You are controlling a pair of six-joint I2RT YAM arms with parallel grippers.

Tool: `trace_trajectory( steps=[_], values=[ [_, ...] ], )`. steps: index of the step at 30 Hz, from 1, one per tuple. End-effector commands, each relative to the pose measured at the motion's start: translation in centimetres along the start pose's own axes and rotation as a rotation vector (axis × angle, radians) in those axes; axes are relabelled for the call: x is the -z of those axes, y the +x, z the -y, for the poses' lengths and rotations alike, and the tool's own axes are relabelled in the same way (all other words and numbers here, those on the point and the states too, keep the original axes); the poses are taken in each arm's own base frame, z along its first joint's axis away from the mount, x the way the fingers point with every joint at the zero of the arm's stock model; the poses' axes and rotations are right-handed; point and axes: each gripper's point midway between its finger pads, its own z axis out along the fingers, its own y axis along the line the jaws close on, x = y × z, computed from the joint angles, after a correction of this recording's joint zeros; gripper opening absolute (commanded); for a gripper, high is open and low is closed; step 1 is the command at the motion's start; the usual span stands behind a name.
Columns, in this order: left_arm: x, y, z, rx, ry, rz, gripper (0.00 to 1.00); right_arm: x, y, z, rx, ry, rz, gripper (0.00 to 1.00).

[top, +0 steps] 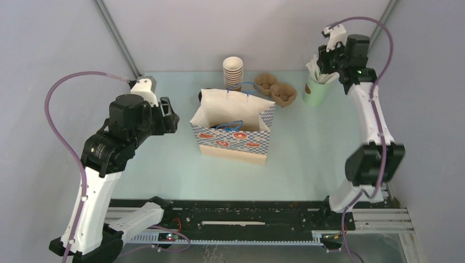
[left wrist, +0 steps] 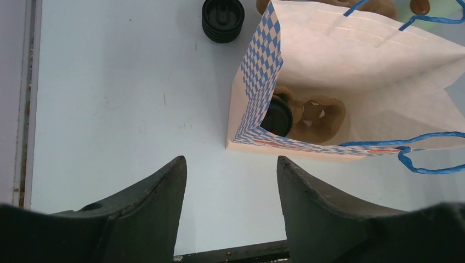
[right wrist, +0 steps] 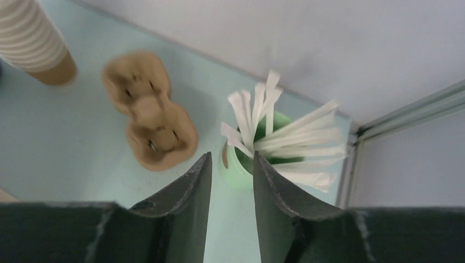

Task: Pack the takeout coffee

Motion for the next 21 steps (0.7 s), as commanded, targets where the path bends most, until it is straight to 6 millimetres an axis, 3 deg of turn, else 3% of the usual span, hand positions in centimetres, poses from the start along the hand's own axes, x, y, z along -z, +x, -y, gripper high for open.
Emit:
trace_trajectory(
  steps=[1,3,8,14,21],
  values=[
    [0.9,-0.9,-0.2,0.003,-0.001,0.033,0.66,-4.6,6.1,1.0,0.025,-0.139,-0.133,0.44],
    [1.3,-0.9,-0.6,0.002,-0.021,0.032,0.66,-5.3,7.0,2.8,0.034,-0.141,-0.132,0.48],
    [1.8,-0.6,-1.4,0.009,-0.057,0.019,0.66,-6.8,8.5,4.4,0.068,-0.207,-0.104,0.51],
    [2.0,-1.1,-1.6,0.013,-0.085,0.011,0.66,-8.5,10.3,4.4,0.073,-0.277,-0.09,0.49],
    [1.6,-1.4,-1.5,0.013,-0.093,-0.006,0.66,-9.3,10.4,4.0,0.091,-0.313,-0.057,0.51]
  ],
)
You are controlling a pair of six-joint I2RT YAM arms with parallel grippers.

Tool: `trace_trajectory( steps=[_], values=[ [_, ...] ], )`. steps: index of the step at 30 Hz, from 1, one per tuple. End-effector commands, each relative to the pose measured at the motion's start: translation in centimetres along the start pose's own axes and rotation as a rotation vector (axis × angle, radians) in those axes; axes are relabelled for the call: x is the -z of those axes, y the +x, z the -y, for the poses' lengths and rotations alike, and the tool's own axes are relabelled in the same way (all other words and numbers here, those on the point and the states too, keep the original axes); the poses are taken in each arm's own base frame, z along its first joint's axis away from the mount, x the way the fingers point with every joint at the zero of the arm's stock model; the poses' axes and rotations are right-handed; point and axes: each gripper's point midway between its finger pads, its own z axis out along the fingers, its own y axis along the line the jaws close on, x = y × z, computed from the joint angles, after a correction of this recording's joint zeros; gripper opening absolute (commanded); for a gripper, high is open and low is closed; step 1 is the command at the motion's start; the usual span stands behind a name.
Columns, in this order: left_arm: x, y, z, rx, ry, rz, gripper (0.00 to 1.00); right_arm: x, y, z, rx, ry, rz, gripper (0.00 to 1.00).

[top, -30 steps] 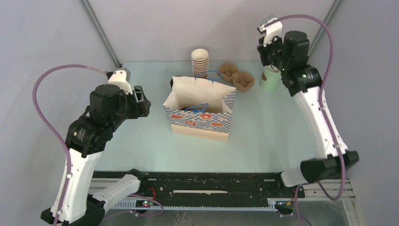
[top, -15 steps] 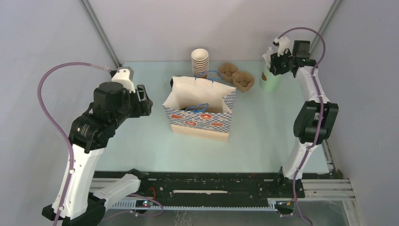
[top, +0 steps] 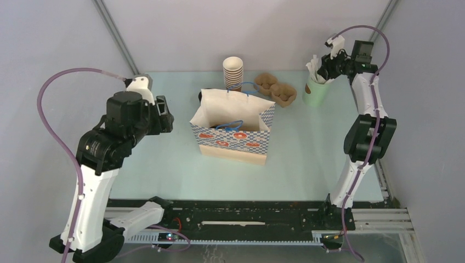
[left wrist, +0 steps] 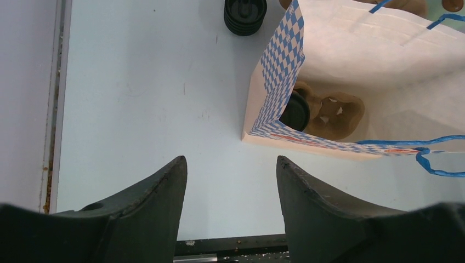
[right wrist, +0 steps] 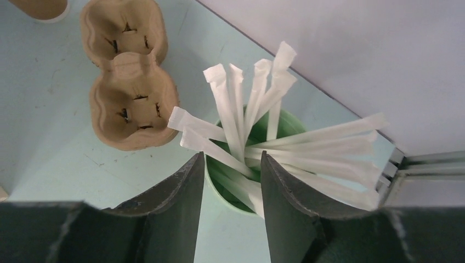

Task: Pack the takeout coffee

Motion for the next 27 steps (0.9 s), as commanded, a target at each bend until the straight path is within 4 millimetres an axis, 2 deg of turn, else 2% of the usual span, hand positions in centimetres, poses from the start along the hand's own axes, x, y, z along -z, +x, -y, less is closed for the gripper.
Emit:
trace_trajectory(
  steps=[1,5,14,27],
  values=[
    [0.4,-0.9,-0.2,0.022,-0.019,0.016,0.66,-0.6,-1.2,-0.1,0.068,-0.043,0.064,0.51],
    [0.3,-0.9,-0.3,0.02,-0.022,0.011,0.65,-0.8,-0.8,-0.1,0.071,-0.058,0.063,0.52],
    [0.1,-0.8,-0.3,0.012,-0.03,0.0,0.66,-1.4,1.7,-0.9,0.071,-0.097,0.011,0.55],
    [-0.1,-0.8,-0.3,0.004,-0.036,-0.013,0.65,-3.2,2.8,-0.8,0.053,-0.122,0.013,0.49]
  ],
)
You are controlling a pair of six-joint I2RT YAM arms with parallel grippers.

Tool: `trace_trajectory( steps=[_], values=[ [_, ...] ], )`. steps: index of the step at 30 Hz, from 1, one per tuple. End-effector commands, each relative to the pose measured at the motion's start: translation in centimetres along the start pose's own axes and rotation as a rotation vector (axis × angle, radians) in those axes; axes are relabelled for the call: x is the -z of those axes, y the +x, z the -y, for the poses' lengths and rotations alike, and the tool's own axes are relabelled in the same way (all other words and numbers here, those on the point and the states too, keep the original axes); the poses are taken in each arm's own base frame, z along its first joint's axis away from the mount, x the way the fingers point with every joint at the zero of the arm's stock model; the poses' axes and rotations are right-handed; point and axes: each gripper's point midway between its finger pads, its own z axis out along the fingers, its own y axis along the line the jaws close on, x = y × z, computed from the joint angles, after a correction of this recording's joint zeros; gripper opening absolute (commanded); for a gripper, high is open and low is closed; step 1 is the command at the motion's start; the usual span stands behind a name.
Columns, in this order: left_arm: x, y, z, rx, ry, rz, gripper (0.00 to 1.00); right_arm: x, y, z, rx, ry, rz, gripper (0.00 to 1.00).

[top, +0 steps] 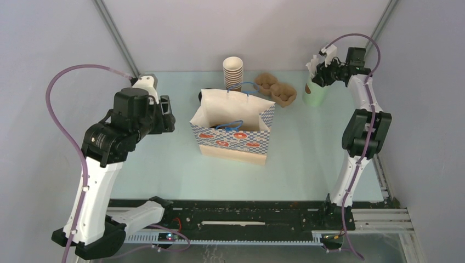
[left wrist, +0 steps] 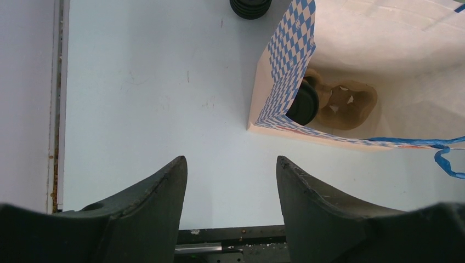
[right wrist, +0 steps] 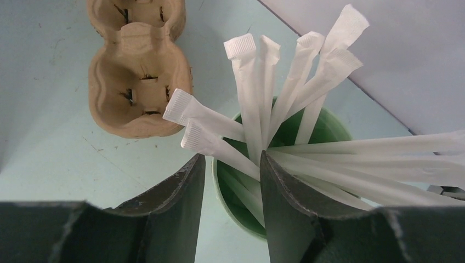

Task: Pack the takeout coffee

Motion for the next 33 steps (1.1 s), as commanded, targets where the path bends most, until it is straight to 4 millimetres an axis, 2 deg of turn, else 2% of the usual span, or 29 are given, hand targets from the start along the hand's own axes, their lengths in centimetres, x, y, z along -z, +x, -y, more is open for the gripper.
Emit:
trace_trajectory(
  steps=[1,6,13,18,25,33],
  values=[
    [1.2,-1.7,-0.4,0.026,-0.011,0.062,0.65,-0.1,-1.4,0.6,0.041,-0.001,0.044,0.48],
    [1.1,-1.8,-0.4,0.022,-0.014,0.058,0.66,-0.3,-1.8,0.8,0.04,-0.003,0.062,0.41],
    [1.2,-1.8,-0.4,0.011,-0.013,0.055,0.66,-0.4,-2.6,0.7,0.056,-0.021,0.092,0.24],
    [1.3,-1.8,-0.4,0.007,-0.009,0.057,0.66,0.1,-3.4,1.2,0.069,0.005,0.097,0.01],
    [1.3,-1.9,-0.3,0.008,0.0,0.065,0.66,2.6,-6.4,2.6,0.101,0.099,0.138,0.0],
    [1.6,-1.8,0.0,0.018,0.023,0.087,0.66,6.9,-11.5,3.6,0.133,0.237,0.213,0.0]
  ],
)
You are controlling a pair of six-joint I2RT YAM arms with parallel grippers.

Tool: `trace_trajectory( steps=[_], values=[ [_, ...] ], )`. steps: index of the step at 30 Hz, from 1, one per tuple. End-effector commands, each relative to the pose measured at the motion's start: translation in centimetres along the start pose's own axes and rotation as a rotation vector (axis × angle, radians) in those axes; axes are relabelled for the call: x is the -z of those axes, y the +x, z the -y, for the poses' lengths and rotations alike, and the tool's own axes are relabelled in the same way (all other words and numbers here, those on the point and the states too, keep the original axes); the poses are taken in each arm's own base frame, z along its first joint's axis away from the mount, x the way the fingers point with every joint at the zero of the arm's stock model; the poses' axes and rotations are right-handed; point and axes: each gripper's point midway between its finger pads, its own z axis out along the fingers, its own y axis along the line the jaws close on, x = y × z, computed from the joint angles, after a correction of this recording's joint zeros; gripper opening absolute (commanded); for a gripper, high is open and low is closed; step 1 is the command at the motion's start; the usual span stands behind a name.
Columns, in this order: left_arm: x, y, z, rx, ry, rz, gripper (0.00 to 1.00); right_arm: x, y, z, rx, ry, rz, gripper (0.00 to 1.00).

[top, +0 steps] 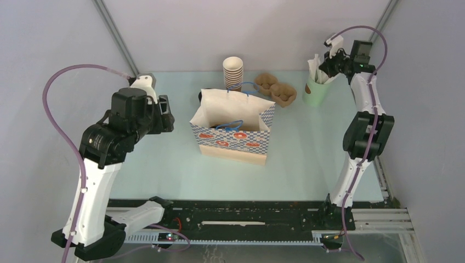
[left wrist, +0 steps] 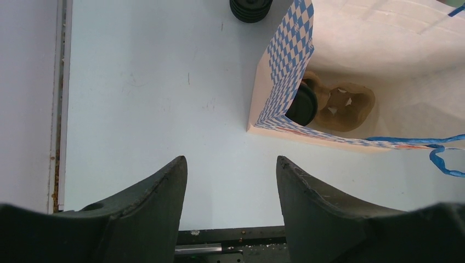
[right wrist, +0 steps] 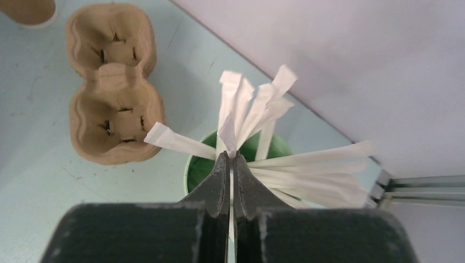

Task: Pack the takeout coffee

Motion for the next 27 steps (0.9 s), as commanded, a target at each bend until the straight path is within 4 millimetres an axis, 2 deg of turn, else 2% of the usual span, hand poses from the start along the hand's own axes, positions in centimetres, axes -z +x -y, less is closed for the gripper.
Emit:
trace_trajectory(
  steps=[1,4,6,9,11,14,16,18,22,25,27],
  values=[
    [1.2,-1.5,0.1,0.022,0.029,0.079,0.66,5.5,-9.3,2.1,0.103,0.152,0.159,0.0],
    [1.4,-1.4,0.2,0.028,0.038,0.089,0.66,6.9,-11.4,2.1,0.048,0.187,0.206,0.0],
    [1.4,-1.3,0.3,0.033,0.046,0.093,0.66,7.8,-13.6,2.0,-0.016,0.226,0.258,0.0],
    [1.4,-1.1,0.4,0.039,0.057,0.098,0.66,9.9,-18.1,0.5,-0.163,0.284,0.349,0.0],
    [1.2,-1.2,0.6,0.05,0.065,0.108,0.66,12.2,-22.0,-1.7,-0.285,0.299,0.422,0.0],
    [1.1,-1.1,0.9,0.068,0.081,0.113,0.66,16.4,-28.1,-8.6,-0.343,0.187,0.551,0.0],
    [0.8,-1.0,1.1,0.073,0.092,0.116,0.66,18.3,-30.8,-13.7,-0.279,0.095,0.604,0.0],
    [0.6,-0.9,1.4,0.077,0.103,0.118,0.67,20.1,-32.3,-17.8,-0.212,0.026,0.628,0.0],
    [0.3,-0.8,2.0,0.084,0.13,0.117,0.67,22.7,-33.7,-26.9,-0.129,-0.247,0.629,0.0],
    [0.3,-0.7,2.2,0.089,0.147,0.115,0.67,23.4,-32.4,-32.6,-0.053,-0.405,0.55,0.0],
    [0.2,-0.3,2.3,0.09,0.152,0.111,0.67,23.0,-31.2,-35.1,0.011,-0.439,0.496,0.0]
  ],
)
